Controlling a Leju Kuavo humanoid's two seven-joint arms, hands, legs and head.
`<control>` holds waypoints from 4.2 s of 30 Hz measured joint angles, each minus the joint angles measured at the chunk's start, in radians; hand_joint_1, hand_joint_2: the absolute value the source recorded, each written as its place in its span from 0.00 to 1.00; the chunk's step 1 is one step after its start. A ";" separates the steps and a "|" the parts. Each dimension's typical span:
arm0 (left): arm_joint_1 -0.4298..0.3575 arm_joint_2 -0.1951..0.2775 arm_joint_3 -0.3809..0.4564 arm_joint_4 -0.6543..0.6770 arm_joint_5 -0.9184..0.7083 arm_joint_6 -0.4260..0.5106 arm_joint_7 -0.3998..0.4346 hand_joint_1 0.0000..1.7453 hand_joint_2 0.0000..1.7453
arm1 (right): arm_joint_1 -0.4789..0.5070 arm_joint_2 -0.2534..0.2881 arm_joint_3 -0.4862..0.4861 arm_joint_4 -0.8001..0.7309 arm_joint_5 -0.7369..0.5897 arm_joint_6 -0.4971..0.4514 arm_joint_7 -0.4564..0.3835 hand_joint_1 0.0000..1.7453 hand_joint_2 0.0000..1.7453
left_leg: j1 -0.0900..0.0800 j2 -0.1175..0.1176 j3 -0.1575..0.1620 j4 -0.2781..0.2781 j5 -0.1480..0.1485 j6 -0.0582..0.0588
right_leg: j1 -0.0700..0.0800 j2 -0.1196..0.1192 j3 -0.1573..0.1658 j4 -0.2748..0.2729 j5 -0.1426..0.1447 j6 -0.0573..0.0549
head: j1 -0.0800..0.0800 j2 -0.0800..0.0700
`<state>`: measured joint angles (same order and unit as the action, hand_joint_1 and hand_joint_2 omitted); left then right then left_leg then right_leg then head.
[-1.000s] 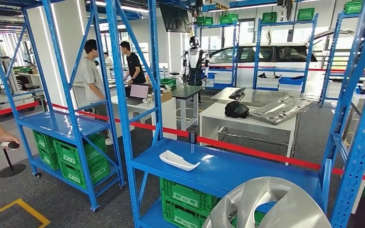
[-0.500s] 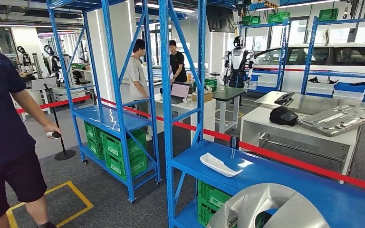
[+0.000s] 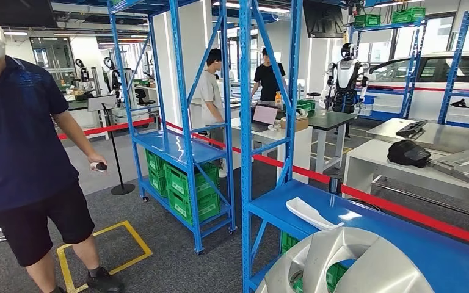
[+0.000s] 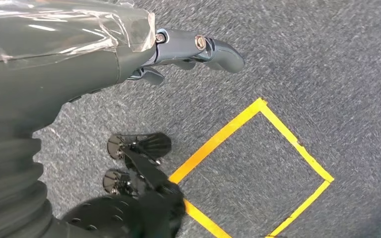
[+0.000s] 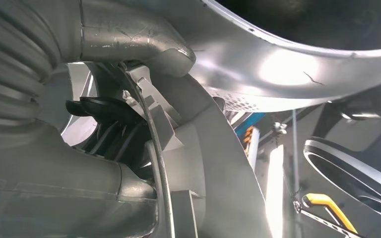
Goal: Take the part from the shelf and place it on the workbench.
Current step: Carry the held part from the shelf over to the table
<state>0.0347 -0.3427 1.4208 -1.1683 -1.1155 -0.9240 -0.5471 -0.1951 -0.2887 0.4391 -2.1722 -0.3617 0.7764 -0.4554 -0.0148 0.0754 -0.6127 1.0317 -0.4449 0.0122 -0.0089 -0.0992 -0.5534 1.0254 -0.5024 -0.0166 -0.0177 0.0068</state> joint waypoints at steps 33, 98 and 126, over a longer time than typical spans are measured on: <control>-0.028 0.026 0.058 0.006 -0.042 -0.029 -0.031 0.00 1.00 | -0.014 0.006 0.004 0.080 -0.014 0.033 -0.024 1.00 1.00 | -0.019 -0.015 -0.009 -0.012 0.012 0.034 | 0.010 -0.024 0.001 -0.001 -0.001 0.000 | 0.000 0.000; -0.042 0.010 0.129 -0.055 -0.121 -0.072 -0.046 0.00 1.00 | -0.021 0.011 0.040 0.088 -0.060 0.037 -0.038 1.00 1.00 | -0.005 -0.069 0.038 -0.057 0.035 0.051 | 0.013 0.047 -0.027 0.097 -0.042 0.013 | 0.002 0.000; -0.051 0.024 0.130 -0.050 -0.134 -0.056 -0.063 0.00 1.00 | -0.012 0.026 0.041 0.092 -0.060 0.022 -0.034 1.00 1.00 | 0.003 -0.036 0.007 -0.020 0.013 0.028 | -0.007 -0.020 0.008 -0.003 0.001 0.039 | 0.002 0.000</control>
<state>-0.0166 -0.3189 1.5505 -1.2186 -1.2494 -0.9802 -0.6098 -0.2074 -0.2625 0.4804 -2.0805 -0.4217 0.7980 -0.4892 -0.0122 0.0396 -0.6053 1.0122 -0.4318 0.0405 -0.0163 -0.1194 -0.5452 1.0224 -0.5018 0.0222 -0.0159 0.0067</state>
